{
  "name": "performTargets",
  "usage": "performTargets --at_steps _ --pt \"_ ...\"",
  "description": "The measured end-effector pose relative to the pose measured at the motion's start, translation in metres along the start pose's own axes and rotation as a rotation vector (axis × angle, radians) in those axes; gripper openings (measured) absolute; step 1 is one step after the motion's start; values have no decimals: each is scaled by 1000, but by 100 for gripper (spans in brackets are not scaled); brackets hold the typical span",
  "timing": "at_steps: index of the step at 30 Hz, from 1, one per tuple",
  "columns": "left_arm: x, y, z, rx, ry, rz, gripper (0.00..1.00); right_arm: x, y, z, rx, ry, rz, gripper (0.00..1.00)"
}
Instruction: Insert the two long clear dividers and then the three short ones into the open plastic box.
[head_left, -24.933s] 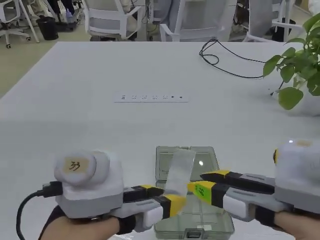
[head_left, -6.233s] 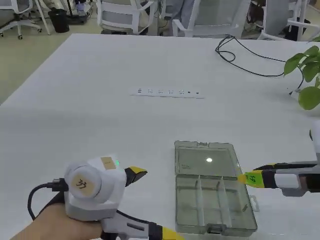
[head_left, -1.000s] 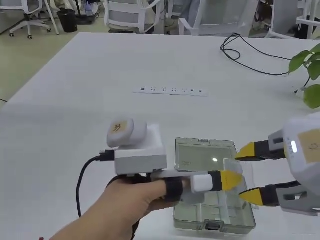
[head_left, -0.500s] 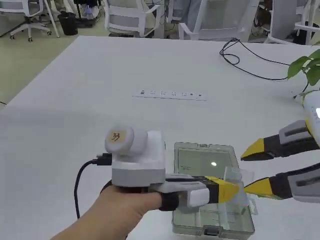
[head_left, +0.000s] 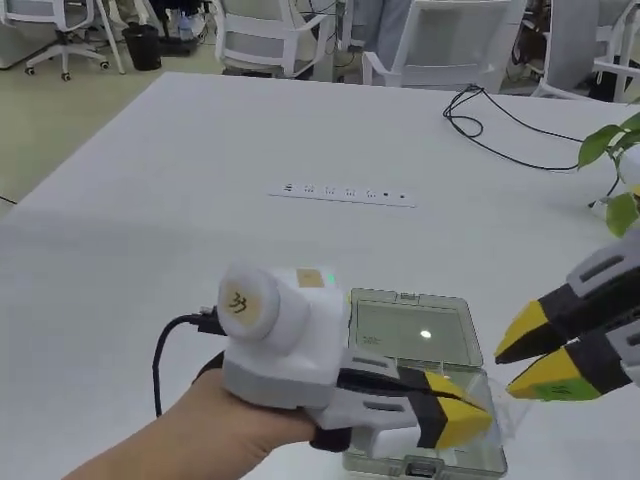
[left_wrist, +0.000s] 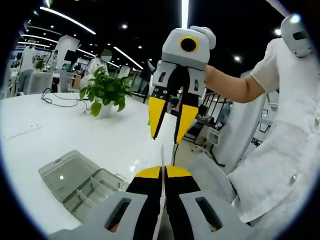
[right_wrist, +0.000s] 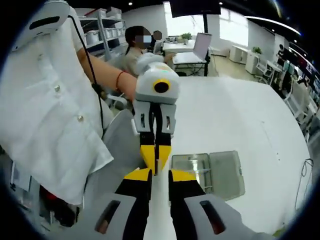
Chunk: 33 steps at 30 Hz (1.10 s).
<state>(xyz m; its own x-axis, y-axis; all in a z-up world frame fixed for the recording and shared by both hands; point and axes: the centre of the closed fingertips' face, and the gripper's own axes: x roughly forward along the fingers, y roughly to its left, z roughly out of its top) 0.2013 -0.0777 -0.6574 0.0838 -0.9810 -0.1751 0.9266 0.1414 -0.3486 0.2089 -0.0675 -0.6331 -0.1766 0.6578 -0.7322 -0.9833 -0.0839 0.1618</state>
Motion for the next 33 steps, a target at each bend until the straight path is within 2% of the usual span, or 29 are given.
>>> performTargets --at_steps 8,15,23,33 --pt "-2 -6 5 40 -13 -22 0 6 10 -2 10 17 71 9" --pt "-2 -9 6 59 -22 -38 0 11 16 -2 18 12 109 6" --pt "-2 -11 5 78 -20 -42 0 11 16 -3 25 -1 126 3" --pt "-4 -10 1 97 -11 -31 0 14 15 -4 17 0 119 3"
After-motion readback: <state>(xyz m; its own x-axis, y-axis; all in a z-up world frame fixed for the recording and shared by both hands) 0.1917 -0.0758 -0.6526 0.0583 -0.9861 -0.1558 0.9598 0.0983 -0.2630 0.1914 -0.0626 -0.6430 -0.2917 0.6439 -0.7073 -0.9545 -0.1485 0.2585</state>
